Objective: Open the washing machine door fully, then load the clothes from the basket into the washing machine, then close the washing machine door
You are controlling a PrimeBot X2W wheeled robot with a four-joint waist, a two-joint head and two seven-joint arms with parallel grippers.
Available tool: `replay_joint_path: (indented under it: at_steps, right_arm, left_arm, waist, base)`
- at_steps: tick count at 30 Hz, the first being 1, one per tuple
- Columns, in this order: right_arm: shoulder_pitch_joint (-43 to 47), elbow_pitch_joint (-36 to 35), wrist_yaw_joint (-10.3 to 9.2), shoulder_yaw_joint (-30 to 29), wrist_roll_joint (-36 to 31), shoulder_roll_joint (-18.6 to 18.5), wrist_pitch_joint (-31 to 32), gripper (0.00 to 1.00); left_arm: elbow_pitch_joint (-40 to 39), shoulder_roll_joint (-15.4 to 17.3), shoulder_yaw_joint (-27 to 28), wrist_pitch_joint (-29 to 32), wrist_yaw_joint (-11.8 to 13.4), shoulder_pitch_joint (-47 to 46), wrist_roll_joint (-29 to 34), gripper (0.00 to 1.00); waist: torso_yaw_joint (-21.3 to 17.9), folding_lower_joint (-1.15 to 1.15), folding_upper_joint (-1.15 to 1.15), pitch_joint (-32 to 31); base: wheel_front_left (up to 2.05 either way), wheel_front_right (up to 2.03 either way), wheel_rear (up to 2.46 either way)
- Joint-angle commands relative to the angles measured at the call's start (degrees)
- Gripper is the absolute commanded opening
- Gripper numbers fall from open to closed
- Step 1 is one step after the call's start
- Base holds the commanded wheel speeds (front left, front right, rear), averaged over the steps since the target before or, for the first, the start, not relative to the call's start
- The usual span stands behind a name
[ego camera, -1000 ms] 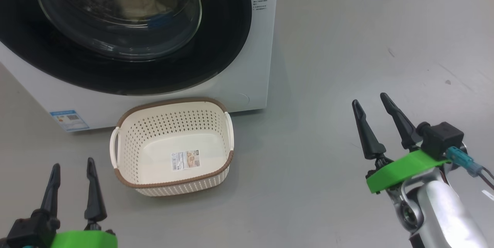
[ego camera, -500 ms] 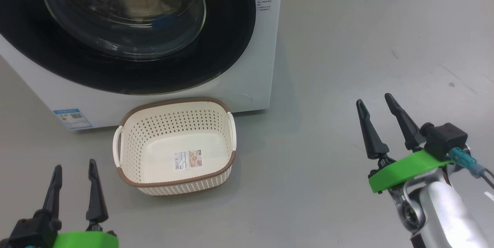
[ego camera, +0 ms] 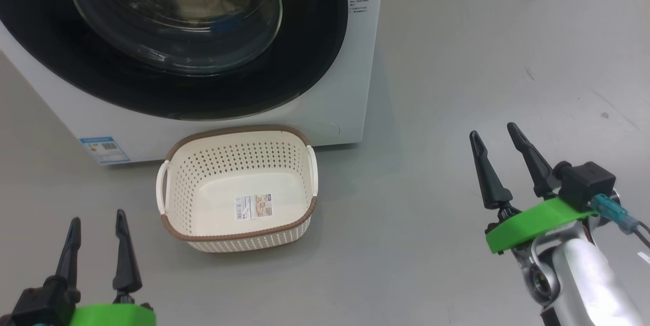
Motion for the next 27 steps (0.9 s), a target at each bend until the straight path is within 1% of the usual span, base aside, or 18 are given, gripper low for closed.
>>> replay_joint_path:
  at_steps: [1,21,22,24,27]
  right_arm:
    - [-1.3,-1.78,-0.2,0.97,-0.49,-0.03,-0.14,1.0]
    - [-1.67,-1.88,-0.2,1.44,-0.57,0.06,-0.14,1.0]
    - [0.01,0.2,0.0,0.24,0.03,0.06,-0.01,0.0]
    - [0.59,1.89,0.01,0.39,0.06,0.35,0.0,0.0]
    - [1.03,1.97,0.01,0.31,1.79,0.4,0.28,0.0]
  left_arm:
    - [-1.65,0.49,2.01,-0.38,0.35,-1.1,0.34,1.0]
    - [-1.33,0.49,2.16,-0.38,0.19,-1.99,-0.05,1.0]
    - [0.44,-0.12,0.05,0.01,0.15,-0.07,-0.02,0.0]
    - [2.37,-0.5,-0.1,0.05,0.15,0.1,-0.04,0.0]
    - [3.16,-0.63,0.19,0.72,0.09,-0.28,-1.65,0.0]
  waist:
    - [0.08,0.0,0.0,0.08]
    - [1.09,0.0,0.0,1.05]
    - [1.1,0.0,0.0,1.04]
    - [1.11,0.0,0.0,1.04]
    - [1.22,0.0,0.0,0.92]
  base:
    - [0.0,0.0,0.0]
    - [0.0,0.0,0.0]
    - [0.0,0.0,0.0]
    - [0.0,0.0,0.0]
    - [0.0,0.0,0.0]
